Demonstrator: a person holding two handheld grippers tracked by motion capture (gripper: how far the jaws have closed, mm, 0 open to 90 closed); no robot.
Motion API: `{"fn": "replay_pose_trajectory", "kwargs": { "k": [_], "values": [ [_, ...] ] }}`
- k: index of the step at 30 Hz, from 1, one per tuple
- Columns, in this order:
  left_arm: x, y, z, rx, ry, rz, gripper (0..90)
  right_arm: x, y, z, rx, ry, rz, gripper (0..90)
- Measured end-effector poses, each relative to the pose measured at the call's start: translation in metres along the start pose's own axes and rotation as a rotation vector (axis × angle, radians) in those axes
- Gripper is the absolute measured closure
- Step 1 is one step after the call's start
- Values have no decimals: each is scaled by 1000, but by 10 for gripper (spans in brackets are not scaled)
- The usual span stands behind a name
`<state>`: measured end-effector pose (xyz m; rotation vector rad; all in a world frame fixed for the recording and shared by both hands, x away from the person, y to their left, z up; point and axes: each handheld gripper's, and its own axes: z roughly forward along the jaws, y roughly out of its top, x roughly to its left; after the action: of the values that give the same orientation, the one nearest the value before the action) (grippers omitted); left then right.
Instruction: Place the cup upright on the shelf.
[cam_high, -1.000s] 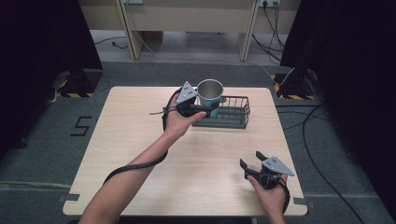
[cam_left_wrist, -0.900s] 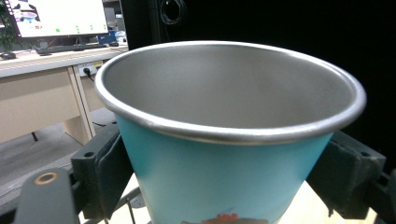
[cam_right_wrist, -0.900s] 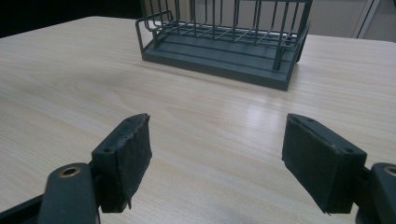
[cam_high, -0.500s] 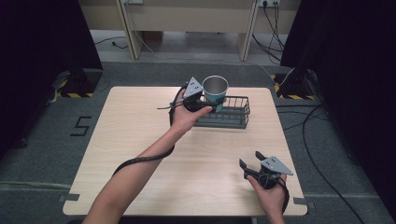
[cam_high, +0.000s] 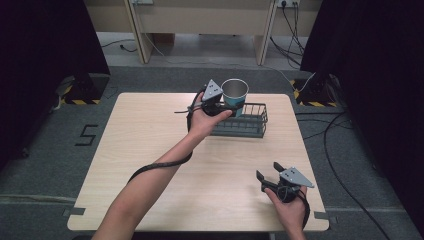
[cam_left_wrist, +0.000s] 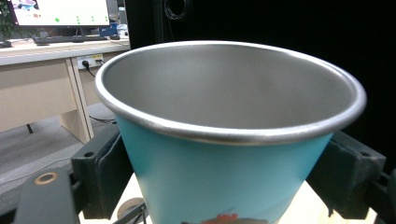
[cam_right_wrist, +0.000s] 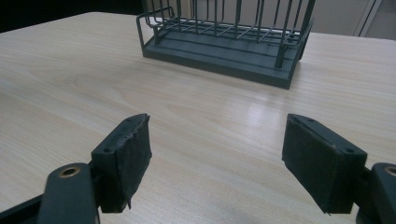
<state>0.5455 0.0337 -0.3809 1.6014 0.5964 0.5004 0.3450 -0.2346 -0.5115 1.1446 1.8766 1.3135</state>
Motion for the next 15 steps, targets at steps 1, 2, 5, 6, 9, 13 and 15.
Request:
{"fn": "replay_pose_trajectory", "kwargs": {
  "k": [1, 2, 5, 6, 9, 13, 15],
  "values": [
    [-1, 0, 3, 0, 3, 2, 155, 0, 0, 0, -2, -1, -2, 243],
    [-1, 0, 4, 1, 6, 3, 155, 0, 0, 0, -2, -1, -1, 243],
    [-1, 0, 7, 4, 13, 5, 155, 0, 0, 0, -3, -1, -1, 241],
    [-1, -1, 11, 7, 15, 1, 155, 0, 0, 0, -4, 0, 1, 240],
    [-2, -1, 15, 12, 19, -2, 155, 0, 0, 0, -2, 1, 3, 238],
    [-2, -1, 20, 16, 24, -9, 155, 0, 0, -1, -3, 0, 11, 232],
    [-2, -1, 22, 16, 23, -10, 155, -1, 0, -1, -3, -1, 12, 232]
  ]
}}
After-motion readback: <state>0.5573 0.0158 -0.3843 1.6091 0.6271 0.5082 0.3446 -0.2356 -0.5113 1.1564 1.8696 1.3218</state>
